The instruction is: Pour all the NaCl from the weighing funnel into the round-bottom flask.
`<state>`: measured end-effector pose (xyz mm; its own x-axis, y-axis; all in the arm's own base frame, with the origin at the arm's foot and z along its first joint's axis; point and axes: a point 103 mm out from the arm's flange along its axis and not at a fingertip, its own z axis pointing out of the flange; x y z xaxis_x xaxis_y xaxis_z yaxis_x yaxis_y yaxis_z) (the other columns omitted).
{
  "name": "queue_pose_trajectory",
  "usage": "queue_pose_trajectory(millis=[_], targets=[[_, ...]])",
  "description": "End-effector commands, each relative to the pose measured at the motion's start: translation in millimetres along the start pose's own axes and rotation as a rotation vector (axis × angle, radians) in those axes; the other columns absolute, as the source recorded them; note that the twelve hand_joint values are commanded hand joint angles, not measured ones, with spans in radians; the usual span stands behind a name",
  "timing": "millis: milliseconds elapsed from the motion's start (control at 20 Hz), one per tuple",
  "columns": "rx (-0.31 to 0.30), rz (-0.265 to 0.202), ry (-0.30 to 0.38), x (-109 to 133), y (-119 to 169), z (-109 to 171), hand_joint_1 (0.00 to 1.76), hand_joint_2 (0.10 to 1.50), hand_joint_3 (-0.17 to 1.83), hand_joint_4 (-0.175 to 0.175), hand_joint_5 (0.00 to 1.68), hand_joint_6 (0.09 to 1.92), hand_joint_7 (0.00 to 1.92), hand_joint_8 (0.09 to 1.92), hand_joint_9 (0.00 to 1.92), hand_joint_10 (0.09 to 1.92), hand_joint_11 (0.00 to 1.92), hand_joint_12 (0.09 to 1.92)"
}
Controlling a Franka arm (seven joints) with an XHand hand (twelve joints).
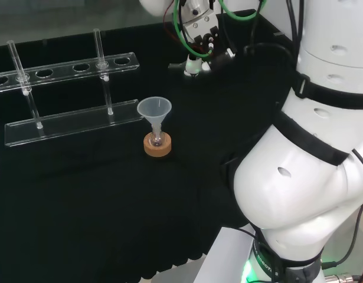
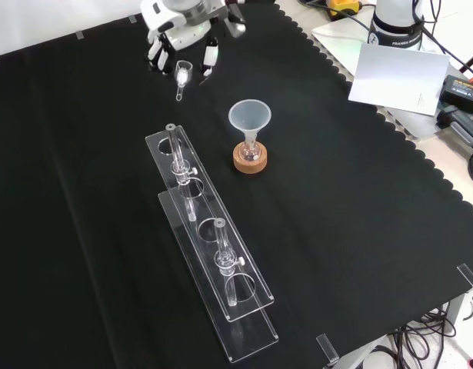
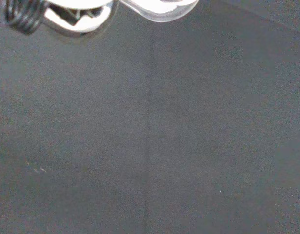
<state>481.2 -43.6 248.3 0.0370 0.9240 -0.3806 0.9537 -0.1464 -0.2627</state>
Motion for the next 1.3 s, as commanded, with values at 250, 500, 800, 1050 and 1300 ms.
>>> queue_pose_trajectory(millis=[250,500,800,1050,1300], targets=[[0.006,0.025,-0.006,-7,-45,-15,1.11,0.74,0.53,0.175,1.22,0.72,0.67,0.64,1.06,0.28,0.91,1.00],[-0.006,0.017,-0.005,0,-70,-23,1.11,0.74,0.53,0.175,1.22,0.72,0.67,0.64,1.05,0.28,0.90,1.00],[0.014,-0.001,-0.030,16,-92,-26,1.11,0.74,0.53,0.175,1.22,0.72,0.66,0.64,1.05,0.28,0.90,1.00],[0.030,-0.012,-0.054,31,-108,-20,1.11,0.74,0.53,0.175,1.22,0.72,0.66,0.64,1.05,0.27,0.90,1.00],[0.052,-0.017,-0.075,43,-117,-13,1.11,0.74,0.53,0.175,1.22,0.72,0.66,0.64,1.05,0.27,0.89,1.00]])
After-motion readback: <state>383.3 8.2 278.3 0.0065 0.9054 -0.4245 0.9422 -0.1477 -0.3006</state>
